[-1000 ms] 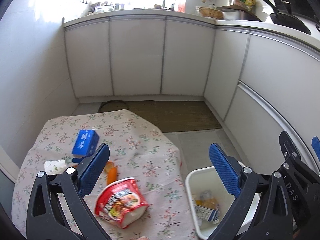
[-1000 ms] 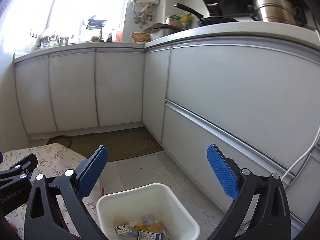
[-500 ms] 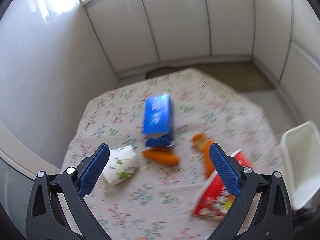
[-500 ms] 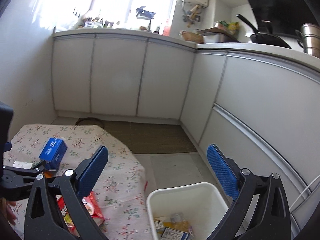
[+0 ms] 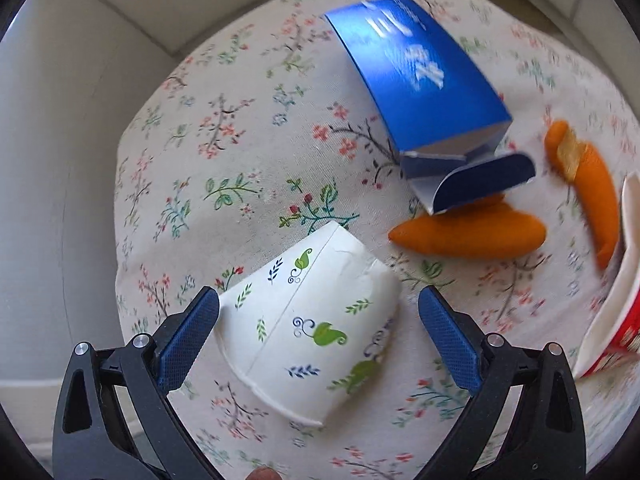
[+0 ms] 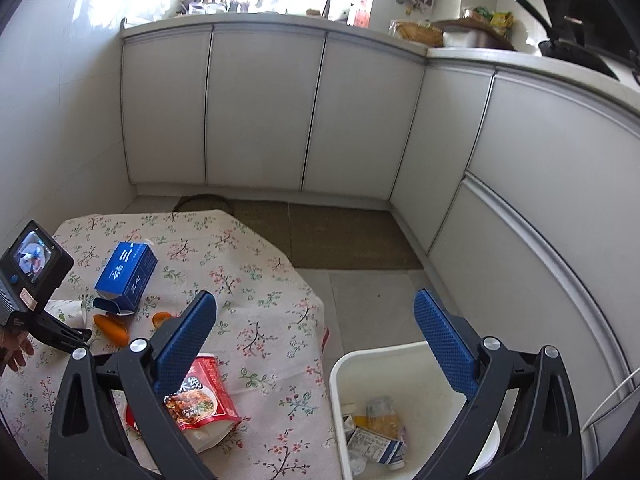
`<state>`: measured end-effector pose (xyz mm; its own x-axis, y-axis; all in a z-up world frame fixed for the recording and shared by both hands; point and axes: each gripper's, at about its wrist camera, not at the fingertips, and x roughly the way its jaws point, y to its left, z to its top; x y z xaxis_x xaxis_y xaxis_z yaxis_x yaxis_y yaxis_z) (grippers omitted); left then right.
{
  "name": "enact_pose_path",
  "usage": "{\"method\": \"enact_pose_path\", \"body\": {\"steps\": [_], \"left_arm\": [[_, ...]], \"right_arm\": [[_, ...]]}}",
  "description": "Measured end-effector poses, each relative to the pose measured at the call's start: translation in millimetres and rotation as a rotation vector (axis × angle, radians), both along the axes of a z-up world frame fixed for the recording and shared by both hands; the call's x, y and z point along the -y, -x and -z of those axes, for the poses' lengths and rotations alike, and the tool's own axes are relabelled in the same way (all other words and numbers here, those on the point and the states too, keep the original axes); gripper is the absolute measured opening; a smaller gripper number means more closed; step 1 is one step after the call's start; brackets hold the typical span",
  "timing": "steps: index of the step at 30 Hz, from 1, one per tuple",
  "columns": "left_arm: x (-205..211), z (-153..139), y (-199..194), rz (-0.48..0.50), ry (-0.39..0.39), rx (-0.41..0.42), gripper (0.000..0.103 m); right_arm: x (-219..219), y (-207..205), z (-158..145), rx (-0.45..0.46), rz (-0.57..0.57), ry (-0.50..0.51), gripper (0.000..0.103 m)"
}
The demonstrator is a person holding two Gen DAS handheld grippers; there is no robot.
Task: Collect trash
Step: 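Grasp the white paper cup with the left gripper and lift it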
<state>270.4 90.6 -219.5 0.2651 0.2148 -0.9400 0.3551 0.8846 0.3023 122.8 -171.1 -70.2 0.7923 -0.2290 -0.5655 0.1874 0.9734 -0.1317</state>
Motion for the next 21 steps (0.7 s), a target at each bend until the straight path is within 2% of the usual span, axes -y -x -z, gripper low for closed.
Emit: {"method": "enact_pose_path", "body": {"steps": [3, 5, 9, 12, 15, 18, 20, 21], "left_arm": [[-4, 2, 3, 0.030, 0.031, 0.006, 0.095], [-10, 0, 8, 0.033, 0.100, -0.009, 0.081], [-17, 1, 27, 0.039, 0.095, 0.006, 0.076], [-23, -7, 47, -0.011, 0.169, 0.044, 0.071], [-39, -19, 69, -0.131, 0.307, 0.088, 0.068], [-60, -32, 93, -0.286, 0.478, 0.131, 0.065], [-76, -41, 110, -0.401, 0.618, 0.164, 0.062], [-80, -44, 116, -0.434, 0.655, 0.182, 0.059]], "right_arm": [[-2, -4, 4, -0.027, -0.001, 0.001, 0.096], [-3, -6, 7, -0.042, -0.005, 0.000, 0.096], [-4, -9, 12, -0.069, -0.007, 0.010, 0.096], [-6, -11, 16, -0.085, -0.007, 0.002, 0.096], [-10, -14, 23, -0.111, -0.027, -0.004, 0.096], [-16, -20, 34, -0.162, -0.079, -0.027, 0.096], [-23, -29, 42, -0.201, -0.104, -0.039, 0.096], [-27, -35, 46, -0.217, -0.107, -0.044, 0.096]]}}
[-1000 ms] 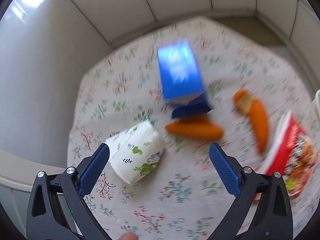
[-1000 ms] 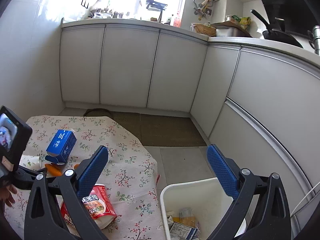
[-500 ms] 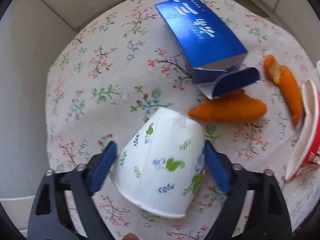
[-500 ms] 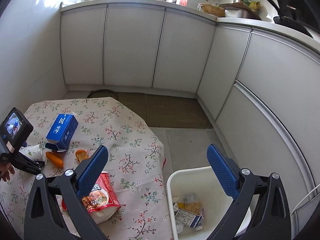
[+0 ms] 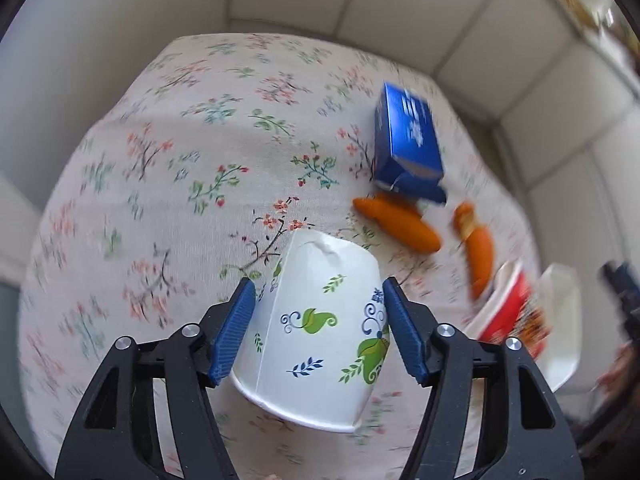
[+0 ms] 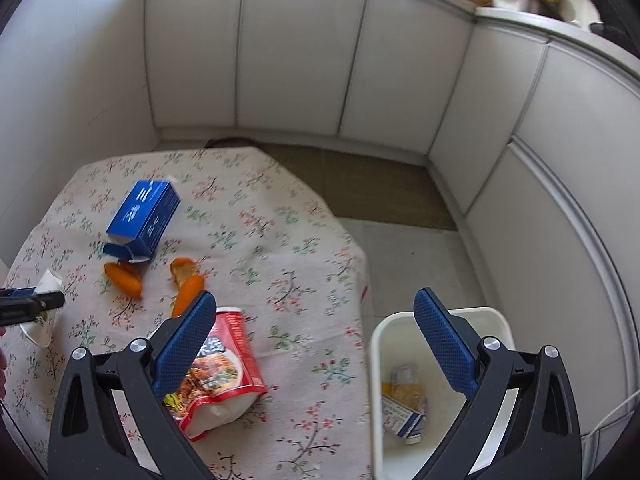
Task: Collect trash
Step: 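Grasp the white paper cup with the left gripper and lift it, then grasp the blue box with the right gripper while the left gripper holds the cup, then carry the blue box to the bin and release it with the right gripper while the left carries the cup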
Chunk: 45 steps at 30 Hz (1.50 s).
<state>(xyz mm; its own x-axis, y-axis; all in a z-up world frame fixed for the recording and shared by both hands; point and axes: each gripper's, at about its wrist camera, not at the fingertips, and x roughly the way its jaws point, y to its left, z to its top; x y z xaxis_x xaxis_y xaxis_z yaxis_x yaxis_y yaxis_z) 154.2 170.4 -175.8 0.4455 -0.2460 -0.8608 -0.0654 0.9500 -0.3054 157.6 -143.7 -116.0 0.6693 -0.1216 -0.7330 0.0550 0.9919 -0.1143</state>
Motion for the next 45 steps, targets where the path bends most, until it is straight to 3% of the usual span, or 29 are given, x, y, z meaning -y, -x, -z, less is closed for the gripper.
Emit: {"method": "enact_pose_path", "body": {"steps": [2, 8, 13, 19, 25, 27, 28, 29, 30, 38, 45], "left_arm": [[-8, -7, 12, -0.077, 0.075, 0.049, 0.053], [-16, -18, 8, -0.163, 0.116, 0.084, 0.052], [-32, -41, -4, -0.207, 0.166, 0.151, 0.052], [-50, -76, 4, -0.245, 0.175, 0.253, 0.052], [-64, -76, 2, -0.274, 0.245, 0.243, 0.052], [-66, -75, 2, -0.283, 0.261, 0.235, 0.052], [-67, -75, 3, -0.285, 0.263, 0.231, 0.052], [-68, -74, 3, -0.286, 0.261, 0.228, 0.052], [-69, -74, 3, -0.289, 0.258, 0.225, 0.052], [-68, -69, 3, -0.297, 0.259, 0.205, 0.052], [-63, -75, 4, -0.292, 0.247, 0.224, 0.052]], "right_arm": [[-13, -13, 5, -0.034, -0.009, -0.009, 0.096], [-79, -76, 8, -0.161, -0.030, -0.096, 0.096], [-135, -130, 23, -0.228, -0.031, -0.088, 0.096], [-171, -172, 47, -0.289, 0.006, -0.079, 0.096], [-183, -195, 76, -0.366, 0.051, -0.084, 0.096], [-182, -196, 82, -0.374, 0.059, -0.106, 0.090], [-181, -196, 85, -0.380, 0.055, -0.119, 0.064], [-181, -197, 90, -0.412, 0.041, -0.137, 0.056], [-181, -195, 92, -0.416, 0.039, -0.138, 0.055], [-181, -163, 49, -0.288, -0.037, -0.151, 0.055], [-171, -135, -21, -0.140, -0.086, -0.181, 0.055]]}}
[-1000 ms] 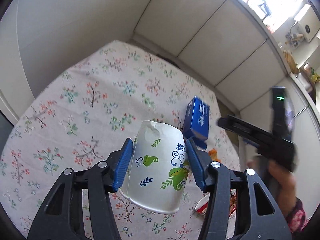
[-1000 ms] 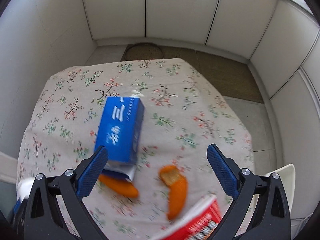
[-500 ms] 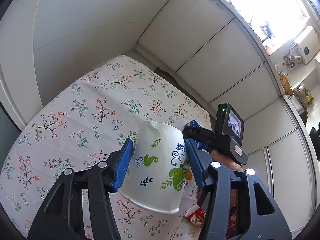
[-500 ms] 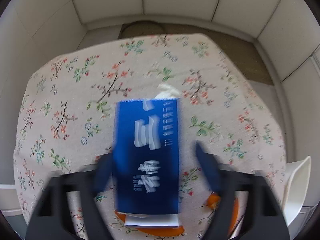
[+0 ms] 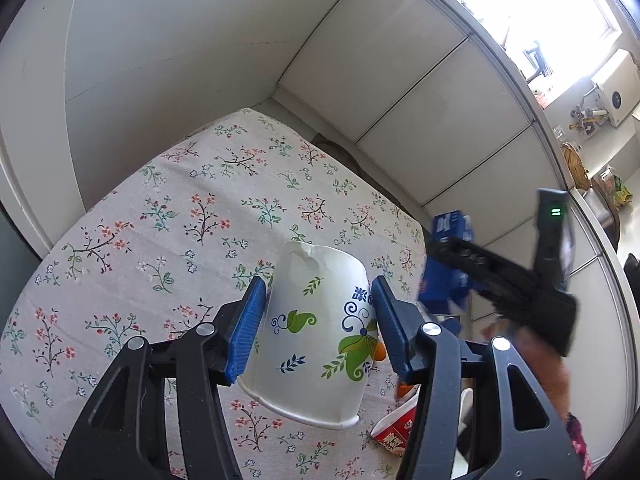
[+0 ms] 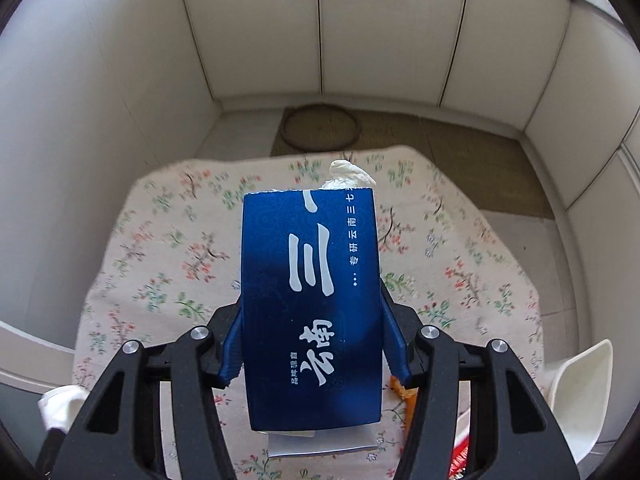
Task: Collect trash
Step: 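Carry the blue box to the bin and release it with the right gripper while the left carries the cup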
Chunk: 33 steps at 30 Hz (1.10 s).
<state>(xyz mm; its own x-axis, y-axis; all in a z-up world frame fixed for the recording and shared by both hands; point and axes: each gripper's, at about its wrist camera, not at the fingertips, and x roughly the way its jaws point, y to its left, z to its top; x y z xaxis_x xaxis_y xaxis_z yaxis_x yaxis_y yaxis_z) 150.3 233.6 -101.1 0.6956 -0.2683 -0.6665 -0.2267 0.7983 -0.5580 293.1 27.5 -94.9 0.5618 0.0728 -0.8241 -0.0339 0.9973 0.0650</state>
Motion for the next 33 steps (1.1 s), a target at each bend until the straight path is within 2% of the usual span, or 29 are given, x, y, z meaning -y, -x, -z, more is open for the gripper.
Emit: {"method": "enact_pose_path", "body": {"steps": [8, 16, 22, 33], "left_arm": [[10, -8, 4, -0.004, -0.022, 0.029, 0.052], [36, -19, 10, 0.018, -0.085, 0.079, 0.052], [54, -24, 18, 0.054, -0.113, 0.103, 0.052], [102, -50, 43, 0.126, -0.123, 0.179, 0.052]], "right_arm": [[31, 43, -62, 0.155, -0.006, -0.023, 0.055], [77, 92, -97, 0.296, 0.019, 0.009, 0.055], [120, 136, -106, 0.395, 0.067, 0.050, 0.056], [197, 210, -99, 0.506, 0.217, 0.082, 0.056]]}}
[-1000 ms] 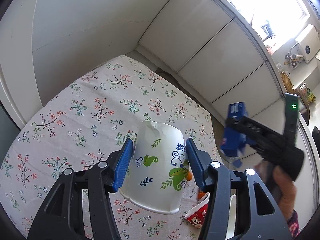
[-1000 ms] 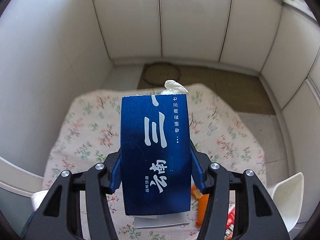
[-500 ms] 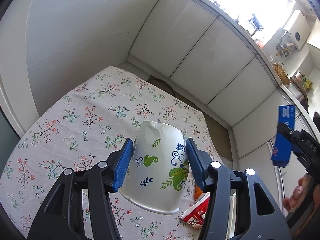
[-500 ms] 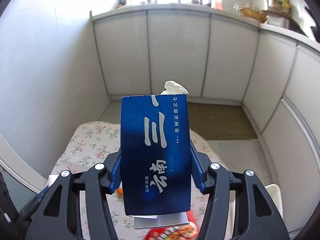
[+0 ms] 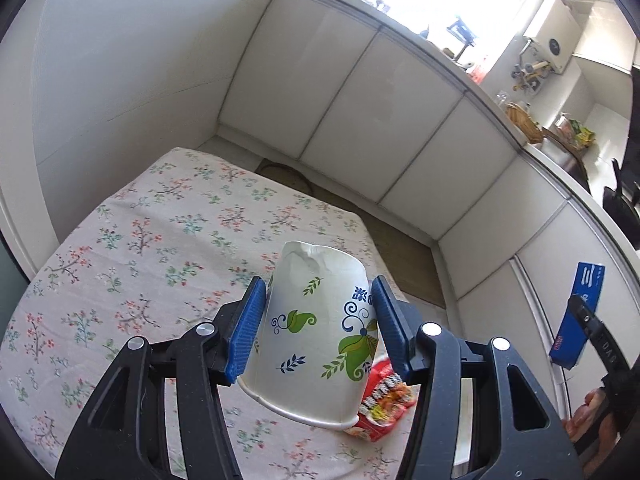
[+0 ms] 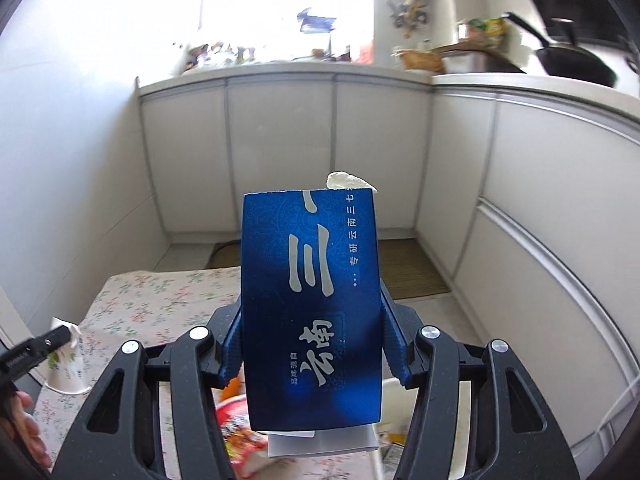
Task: Collect trash
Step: 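Carry the blue box to the bin and release it with the right gripper while the left carries the cup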
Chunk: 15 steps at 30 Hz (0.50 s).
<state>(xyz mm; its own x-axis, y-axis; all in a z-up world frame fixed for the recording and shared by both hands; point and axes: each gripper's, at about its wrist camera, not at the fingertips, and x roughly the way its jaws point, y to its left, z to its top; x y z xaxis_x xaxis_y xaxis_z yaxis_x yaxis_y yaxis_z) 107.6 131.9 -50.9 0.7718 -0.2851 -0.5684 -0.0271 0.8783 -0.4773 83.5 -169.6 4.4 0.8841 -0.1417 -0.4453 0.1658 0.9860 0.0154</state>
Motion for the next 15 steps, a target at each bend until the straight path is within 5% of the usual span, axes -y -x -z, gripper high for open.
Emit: {"method": "enact_pose_path", "body": {"steps": [15], "left_arm": [[95, -31, 21, 0.167, -0.044, 0.054, 0.052]], "right_arm": [[66, 43, 65, -0.063, 0.134, 0.024, 0.057]]}}
